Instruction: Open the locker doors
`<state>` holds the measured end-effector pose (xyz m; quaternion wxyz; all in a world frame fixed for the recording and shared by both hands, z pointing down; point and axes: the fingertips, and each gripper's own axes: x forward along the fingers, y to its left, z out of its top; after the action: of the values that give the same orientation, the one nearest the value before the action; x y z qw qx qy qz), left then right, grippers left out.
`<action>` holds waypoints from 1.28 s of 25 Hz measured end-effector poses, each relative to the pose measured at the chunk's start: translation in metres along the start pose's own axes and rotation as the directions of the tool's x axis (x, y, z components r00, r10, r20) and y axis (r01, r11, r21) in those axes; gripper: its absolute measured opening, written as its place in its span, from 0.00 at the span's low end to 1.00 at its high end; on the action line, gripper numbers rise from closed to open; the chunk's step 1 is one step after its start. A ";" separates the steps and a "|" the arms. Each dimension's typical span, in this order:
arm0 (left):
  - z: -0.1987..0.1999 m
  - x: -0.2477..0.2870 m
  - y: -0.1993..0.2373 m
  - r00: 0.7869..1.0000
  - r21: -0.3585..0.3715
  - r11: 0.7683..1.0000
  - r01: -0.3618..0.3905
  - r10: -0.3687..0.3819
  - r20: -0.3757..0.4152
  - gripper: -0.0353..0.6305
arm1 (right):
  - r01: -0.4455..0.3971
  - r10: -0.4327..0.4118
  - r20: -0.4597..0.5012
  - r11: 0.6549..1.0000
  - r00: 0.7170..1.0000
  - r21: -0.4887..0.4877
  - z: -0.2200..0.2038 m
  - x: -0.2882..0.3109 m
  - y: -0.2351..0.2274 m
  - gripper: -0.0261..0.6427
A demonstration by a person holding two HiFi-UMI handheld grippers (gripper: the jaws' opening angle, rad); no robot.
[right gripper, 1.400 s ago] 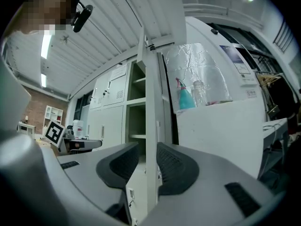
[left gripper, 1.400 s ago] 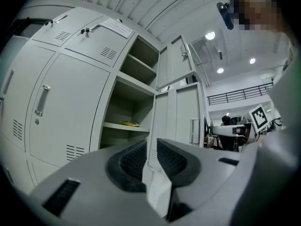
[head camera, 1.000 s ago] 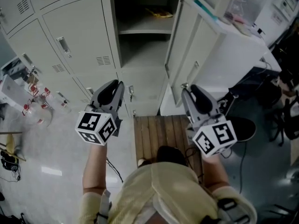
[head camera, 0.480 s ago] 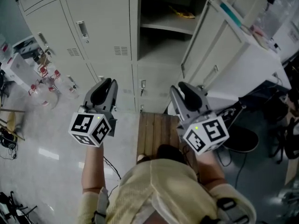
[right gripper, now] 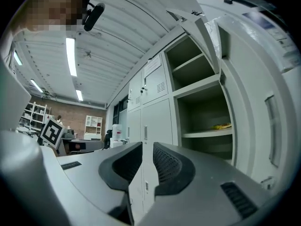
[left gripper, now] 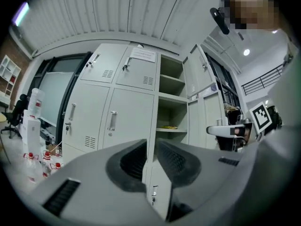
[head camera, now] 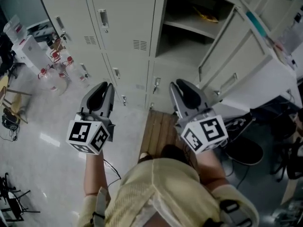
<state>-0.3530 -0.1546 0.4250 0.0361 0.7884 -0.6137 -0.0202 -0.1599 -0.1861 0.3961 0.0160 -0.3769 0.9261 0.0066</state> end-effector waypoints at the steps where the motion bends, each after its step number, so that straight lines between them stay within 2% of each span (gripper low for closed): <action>1: 0.001 -0.006 0.003 1.000 0.006 1.000 -0.014 0.014 0.000 0.15 | -0.010 0.010 -0.001 1.000 1.000 0.002 -0.001 0.003 0.003 0.14; 5: 0.001 -0.023 0.012 0.998 0.020 0.998 -0.067 0.067 -0.009 0.15 | -0.047 0.047 -0.003 0.999 0.999 0.009 -0.004 0.016 0.013 0.12; 12: -0.008 -0.034 0.014 0.993 0.051 0.992 -0.116 0.117 -0.027 0.15 | -0.070 0.070 -0.004 0.998 0.998 0.003 -0.012 0.033 0.028 0.05; 19: -0.019 -0.046 0.019 0.985 0.020 0.986 -0.165 0.165 -0.041 0.15 | -0.093 0.095 -0.040 0.995 0.995 0.046 -0.024 0.038 0.039 0.04; 25: -0.025 -0.049 0.022 0.983 0.004 0.984 -0.176 0.176 -0.051 0.15 | -0.087 0.090 -0.063 0.995 0.994 0.049 -0.030 0.040 0.040 0.04; 32: -0.023 -0.052 0.027 0.981 0.026 0.982 -0.188 0.189 -0.045 0.15 | -0.084 0.088 -0.079 0.995 0.993 0.044 -0.033 0.043 0.035 0.04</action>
<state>-0.3897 -0.1103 0.4490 0.0437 0.7274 -0.6847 0.0087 -0.2159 -0.1914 0.4278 -0.0140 -0.3362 0.9413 -0.0265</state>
